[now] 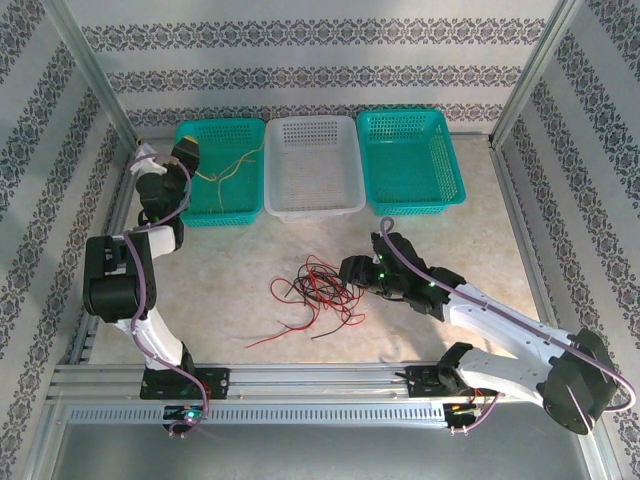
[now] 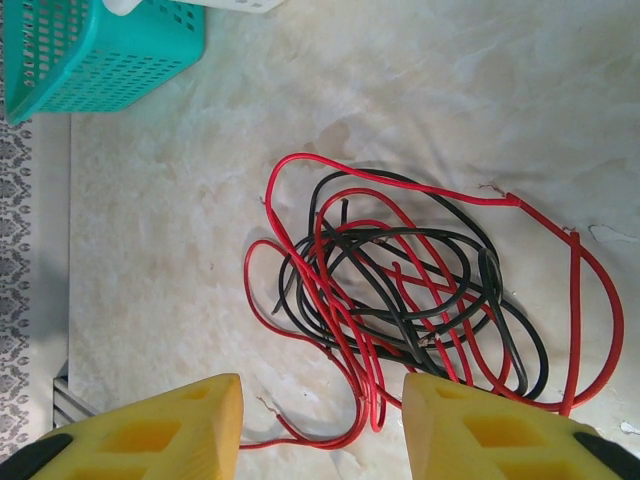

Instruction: Untangle the cables

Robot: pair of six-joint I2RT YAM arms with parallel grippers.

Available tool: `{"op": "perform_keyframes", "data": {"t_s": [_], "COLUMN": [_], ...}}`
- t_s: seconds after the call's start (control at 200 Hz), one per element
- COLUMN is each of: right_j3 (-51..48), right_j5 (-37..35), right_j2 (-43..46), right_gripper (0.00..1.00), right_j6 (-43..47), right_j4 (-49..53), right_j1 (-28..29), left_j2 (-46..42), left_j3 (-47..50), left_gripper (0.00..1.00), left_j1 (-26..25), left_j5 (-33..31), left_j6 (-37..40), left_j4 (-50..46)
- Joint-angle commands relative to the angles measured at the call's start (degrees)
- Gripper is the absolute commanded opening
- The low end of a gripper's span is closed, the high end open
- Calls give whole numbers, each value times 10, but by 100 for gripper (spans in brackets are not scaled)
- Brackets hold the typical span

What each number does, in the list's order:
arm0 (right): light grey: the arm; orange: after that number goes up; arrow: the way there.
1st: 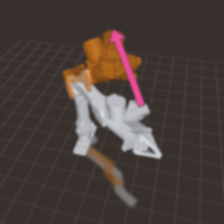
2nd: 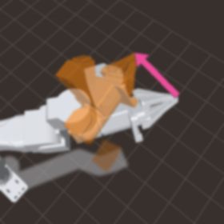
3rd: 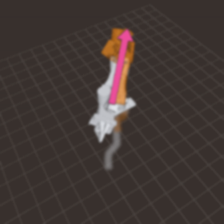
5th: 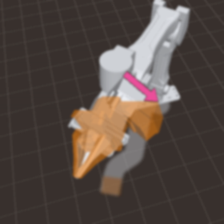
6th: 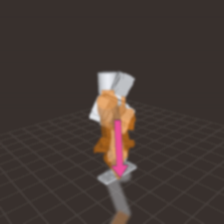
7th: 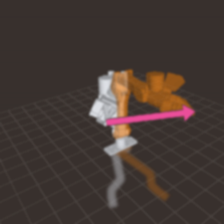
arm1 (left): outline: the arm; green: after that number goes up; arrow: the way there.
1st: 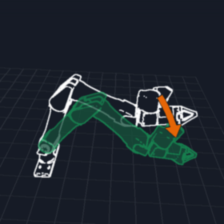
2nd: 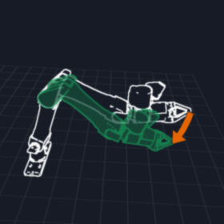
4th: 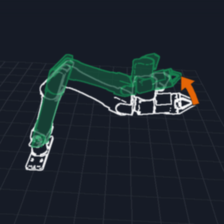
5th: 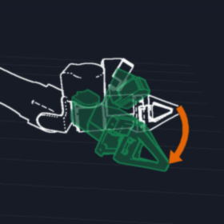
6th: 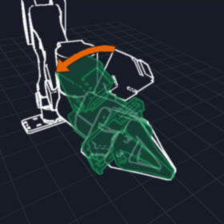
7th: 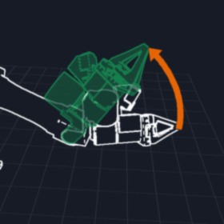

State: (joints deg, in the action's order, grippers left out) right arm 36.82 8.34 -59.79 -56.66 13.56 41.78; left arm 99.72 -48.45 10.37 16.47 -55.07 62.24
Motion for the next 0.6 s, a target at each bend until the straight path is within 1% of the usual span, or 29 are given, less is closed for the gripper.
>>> {"op": "perform_keyframes", "data": {"t_s": [0.0,0.035,0.06,0.095,0.15,0.18,0.205,0.29,0.355,0.4,0.43,0.455,0.5,0.52,0.555,0.595], "right_j3": [-4,0,4,8,14,18,21,31,39,43,45,47,49,49,50,50], "right_j5": [-16,-16,-16,-17,-16,-17,-17,-13,-9,-7,-5,-5,-5,-5,-5,-4], "right_j2": [9,7,7,5,3,2,-1,-10,-19,-24,-27,-29,-32,-33,-35,-35], "right_gripper": [47,47,47,48,49,49,50,51,51,51,51,51,51,51,51,51], "right_j6": [4,7,9,12,15,16,17,21,24,25,26,26,26,27,26,27], "right_j4": [12,17,20,23,24,23,23,20,17,15,13,13,12,12,10,10], "right_j1": [5,5,5,6,5,6,5,5,4,5,5,5,6,5,5,6], "left_j2": [-76,-109,-135,-169,-203,-210,-215,-235,-255,-267,-272,-274,-279,-280,-280,-277], "left_j3": [11,6,-3,-24,-86,-113,-127,-144,-137,-130,-128,-125,-114,-110,-108,-114], "left_gripper": [100,100,100,100,99,100,100,100,99,99,99,100,90,87,85,84], "left_j1": [7,7,7,6,2,0,-1,-4,-4,-4,-3,-3,-3,-4,-4,-3], "left_j5": [-14,-39,-62,-124,-223,-272,-296,-338,-370,-373,-366,-345,-285,-265,-244,-242], "left_j6": [52,73,92,109,133,146,161,214,249,276,288,300,324,325,314,308], "left_j4": [-53,-131,-204,-337,-548,-627,-669,-727,-741,-737,-736,-733,-709,-703,-705,-723]}}
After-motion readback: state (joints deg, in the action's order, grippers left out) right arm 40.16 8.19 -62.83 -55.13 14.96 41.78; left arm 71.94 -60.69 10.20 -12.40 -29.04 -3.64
